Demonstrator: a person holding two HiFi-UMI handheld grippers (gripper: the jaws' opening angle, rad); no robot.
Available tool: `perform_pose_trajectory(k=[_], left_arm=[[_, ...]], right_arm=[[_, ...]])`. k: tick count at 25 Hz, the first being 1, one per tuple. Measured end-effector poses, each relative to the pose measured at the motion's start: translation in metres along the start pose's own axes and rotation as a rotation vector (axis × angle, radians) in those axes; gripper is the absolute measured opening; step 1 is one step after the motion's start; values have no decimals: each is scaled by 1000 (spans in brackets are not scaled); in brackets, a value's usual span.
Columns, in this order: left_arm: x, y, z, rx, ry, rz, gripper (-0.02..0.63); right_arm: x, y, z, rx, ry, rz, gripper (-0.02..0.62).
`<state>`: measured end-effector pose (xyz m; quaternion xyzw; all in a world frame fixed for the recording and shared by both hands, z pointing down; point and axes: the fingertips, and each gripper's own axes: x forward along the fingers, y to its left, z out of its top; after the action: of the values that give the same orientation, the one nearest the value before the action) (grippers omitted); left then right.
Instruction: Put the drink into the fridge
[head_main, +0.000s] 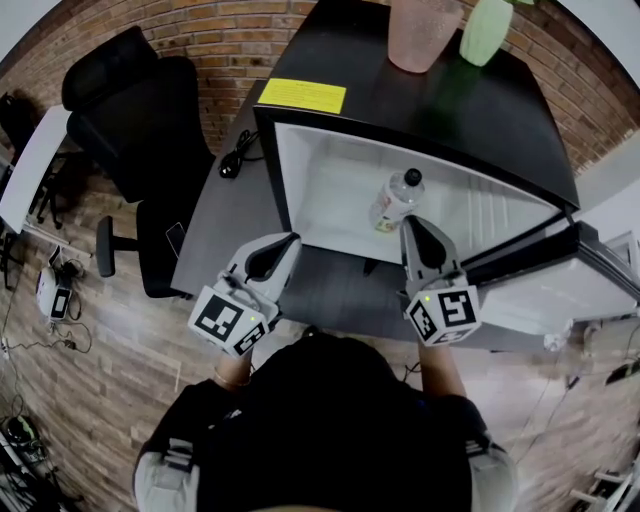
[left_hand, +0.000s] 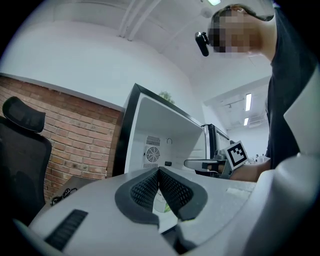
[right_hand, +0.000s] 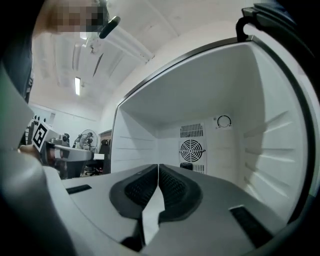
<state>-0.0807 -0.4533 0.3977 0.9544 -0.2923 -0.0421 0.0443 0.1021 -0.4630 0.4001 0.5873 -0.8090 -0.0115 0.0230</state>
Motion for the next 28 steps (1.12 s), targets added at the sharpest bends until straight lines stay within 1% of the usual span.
perform_pose_trajectory(k=[1, 9, 19, 28], left_arm=[[2, -1, -1, -2, 2, -7, -3], [18, -12, -7, -9, 13, -45, -3], [21, -11, -9, -13, 17, -47, -3], [23, -11, -9, -12, 17, -48, -3]], right_arm=[[-3, 3, -2, 6, 1, 1, 0], [-20, 10, -18, 64, 23, -2, -2], [-21, 13, -15, 40, 27, 19, -3], [-22, 9, -11, 42, 15, 13, -3]])
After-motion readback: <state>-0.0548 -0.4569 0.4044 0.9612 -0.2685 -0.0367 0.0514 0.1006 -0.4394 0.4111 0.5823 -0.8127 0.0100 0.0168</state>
